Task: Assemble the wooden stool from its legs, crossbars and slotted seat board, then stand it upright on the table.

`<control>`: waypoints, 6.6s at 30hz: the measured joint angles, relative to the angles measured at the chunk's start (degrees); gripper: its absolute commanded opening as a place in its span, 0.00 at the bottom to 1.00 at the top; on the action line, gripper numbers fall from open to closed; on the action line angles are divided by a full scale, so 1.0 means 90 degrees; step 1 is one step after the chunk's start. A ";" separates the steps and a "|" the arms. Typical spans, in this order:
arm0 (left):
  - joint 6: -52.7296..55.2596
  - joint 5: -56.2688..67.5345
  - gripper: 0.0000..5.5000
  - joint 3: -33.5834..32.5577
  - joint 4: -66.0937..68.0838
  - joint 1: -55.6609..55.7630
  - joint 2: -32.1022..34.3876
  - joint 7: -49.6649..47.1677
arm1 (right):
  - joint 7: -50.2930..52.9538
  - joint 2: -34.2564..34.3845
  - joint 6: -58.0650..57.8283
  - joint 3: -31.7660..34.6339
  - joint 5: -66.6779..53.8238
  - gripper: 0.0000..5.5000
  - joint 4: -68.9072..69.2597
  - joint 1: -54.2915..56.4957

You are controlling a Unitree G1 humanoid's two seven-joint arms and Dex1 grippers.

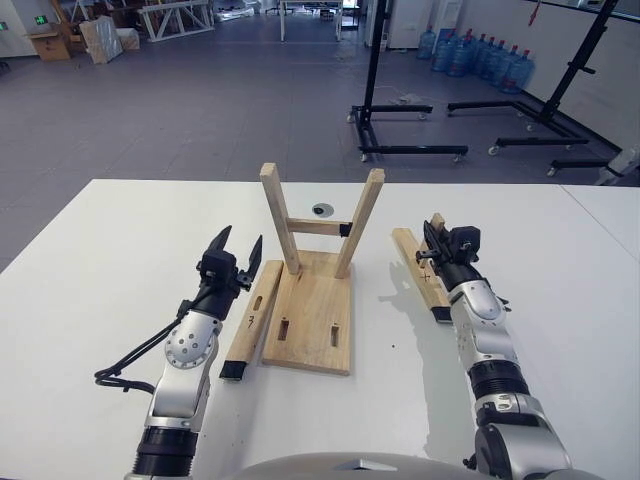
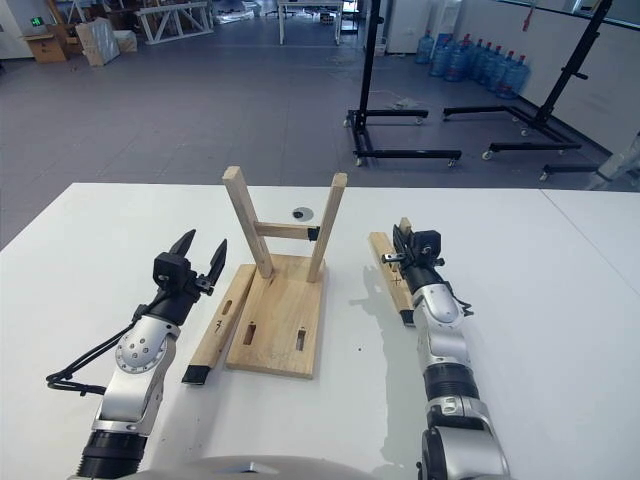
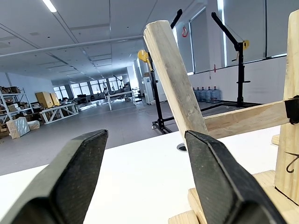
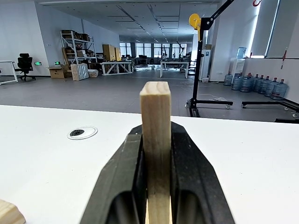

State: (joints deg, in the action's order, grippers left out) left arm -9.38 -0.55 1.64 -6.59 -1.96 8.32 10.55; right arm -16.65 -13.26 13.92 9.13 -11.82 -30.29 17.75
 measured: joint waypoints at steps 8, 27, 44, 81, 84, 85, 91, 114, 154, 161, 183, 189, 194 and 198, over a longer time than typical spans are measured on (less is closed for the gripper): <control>-0.0018 -0.0001 0.55 0.0021 0.0012 0.0037 -0.0005 -0.0003 | -0.0013 -0.0016 0.0000 0.0003 -0.0001 0.07 -0.0019 0.0012; -0.0143 -0.0104 0.55 0.0105 0.0087 0.0045 -0.0256 -0.0286 | -0.0413 -0.0133 -0.0126 -0.0016 -0.0190 0.07 -0.0008 0.0025; -0.0387 -0.0143 0.55 0.0109 0.0394 0.0104 -0.0338 -0.0419 | -0.0640 -0.0291 -0.0882 -0.0079 -0.0257 0.19 -0.0387 0.0146; -0.0443 -0.0101 0.55 -0.0042 0.0508 0.0281 -0.0183 -0.0292 | -0.0093 -0.0429 -0.2246 0.0566 -0.0893 0.58 0.2330 0.1004; -0.0448 -0.0100 0.55 -0.0053 0.0508 0.0280 -0.0182 -0.0292 | -0.0025 -0.0536 -0.2506 0.0686 -0.1055 0.58 0.2411 0.1720; -0.0449 -0.0100 0.55 -0.0052 0.0510 0.0280 -0.0182 -0.0289 | -0.0004 -0.0567 -0.2539 0.0703 -0.1086 0.58 0.2373 0.2006; -0.0462 -0.0102 0.55 -0.0014 0.0561 0.0356 -0.0184 -0.0275 | -0.0115 -0.0765 -0.2361 0.0437 -0.0604 0.58 0.0627 0.2898; -0.0458 -0.0106 0.55 0.0030 0.0379 -0.0035 -0.0310 -0.0409 | -0.0010 -0.1407 -0.1678 0.1484 -0.0892 0.62 -0.0008 0.2265; -0.0489 -0.0278 0.55 0.0225 0.0378 -0.0192 -0.0541 -0.0685 | -0.0138 -0.1095 -0.7083 -0.0538 -0.0134 0.37 0.3535 -0.0878; -0.0343 0.0323 0.55 0.0051 0.0358 -0.0087 -0.0489 -0.0350 | -0.0222 -0.0563 -0.5593 -0.0098 -0.0380 0.37 0.2828 -0.0737; 0.3693 0.7145 0.55 -0.0394 -0.2899 -0.0389 0.1368 0.3230 | -0.5015 -0.0910 -0.5544 -0.1552 -0.4011 0.37 0.4723 0.0147; 0.3609 0.6779 0.55 -0.0382 -0.2590 -0.0154 0.1037 0.3070 | -0.5464 -0.1070 -0.5818 -0.1783 -0.4048 0.37 0.4486 0.0135; 0.3555 0.6723 0.52 -0.0387 -0.2560 -0.0170 0.0865 0.3134 | -0.5387 -0.0966 -0.5954 -0.1997 -0.4046 0.37 0.4566 -0.0036; 0.3561 0.6818 0.40 -0.0395 -0.2618 -0.0224 0.0770 0.3203 | -0.5364 -0.0937 -0.5978 -0.2079 -0.4035 0.37 0.4565 -0.0022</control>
State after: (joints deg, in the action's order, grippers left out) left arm 22.66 60.81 -1.91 -30.15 -3.97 15.26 39.37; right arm -64.93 -21.68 -39.88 -9.58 -48.14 10.80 17.55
